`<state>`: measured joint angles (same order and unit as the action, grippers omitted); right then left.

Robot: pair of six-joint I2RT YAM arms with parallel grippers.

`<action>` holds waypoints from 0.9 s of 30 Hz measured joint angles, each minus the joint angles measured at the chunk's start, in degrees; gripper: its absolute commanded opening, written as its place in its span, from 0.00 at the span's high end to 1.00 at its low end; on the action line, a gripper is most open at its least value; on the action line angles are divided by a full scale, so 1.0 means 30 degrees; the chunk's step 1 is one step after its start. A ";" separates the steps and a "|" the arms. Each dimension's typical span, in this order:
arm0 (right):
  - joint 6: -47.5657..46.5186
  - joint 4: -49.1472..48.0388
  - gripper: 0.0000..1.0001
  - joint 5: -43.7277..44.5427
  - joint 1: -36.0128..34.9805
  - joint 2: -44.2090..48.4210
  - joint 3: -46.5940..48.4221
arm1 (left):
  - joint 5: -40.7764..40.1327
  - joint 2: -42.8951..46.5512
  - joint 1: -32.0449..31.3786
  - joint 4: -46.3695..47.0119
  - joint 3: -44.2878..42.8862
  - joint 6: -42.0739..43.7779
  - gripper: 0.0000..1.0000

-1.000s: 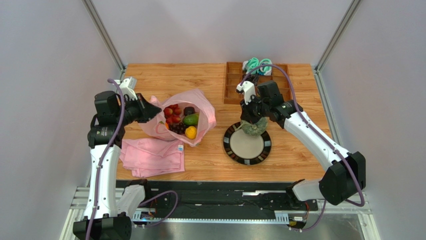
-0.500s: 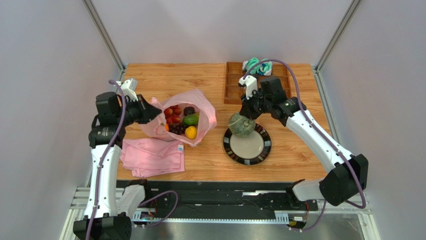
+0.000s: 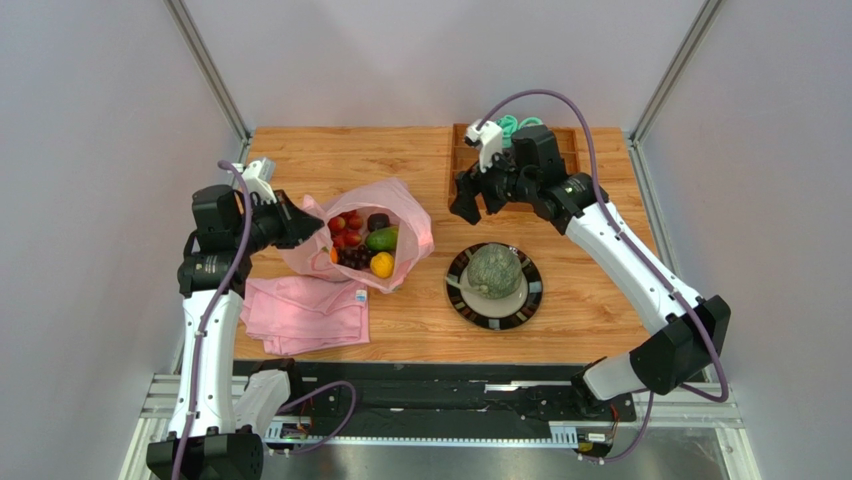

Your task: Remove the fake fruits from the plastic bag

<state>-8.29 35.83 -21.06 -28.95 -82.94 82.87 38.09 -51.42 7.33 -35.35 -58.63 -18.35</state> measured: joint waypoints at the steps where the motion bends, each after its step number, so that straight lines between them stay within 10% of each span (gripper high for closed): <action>1: -0.0372 -0.0146 0.27 -0.0066 -0.0707 0.0051 0.0670 | 0.0000 0.0007 0.0000 -0.0007 0.0036 -0.0007 1.00; 10: -0.7155 -0.0503 0.48 -0.0168 -0.9071 -0.1137 0.2710 | 0.0036 0.0153 0.0000 -0.0291 0.0204 -0.0291 1.00; 27: -1.4389 0.3534 0.54 0.1909 -0.7715 -1.1810 0.9275 | -0.0481 0.1472 0.0058 -0.3606 -0.0663 0.0466 1.00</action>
<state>-51.46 46.44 -15.33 -52.10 -118.37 110.69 36.64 -47.00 7.51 -46.17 -60.62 -16.95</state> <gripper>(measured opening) 0.464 0.008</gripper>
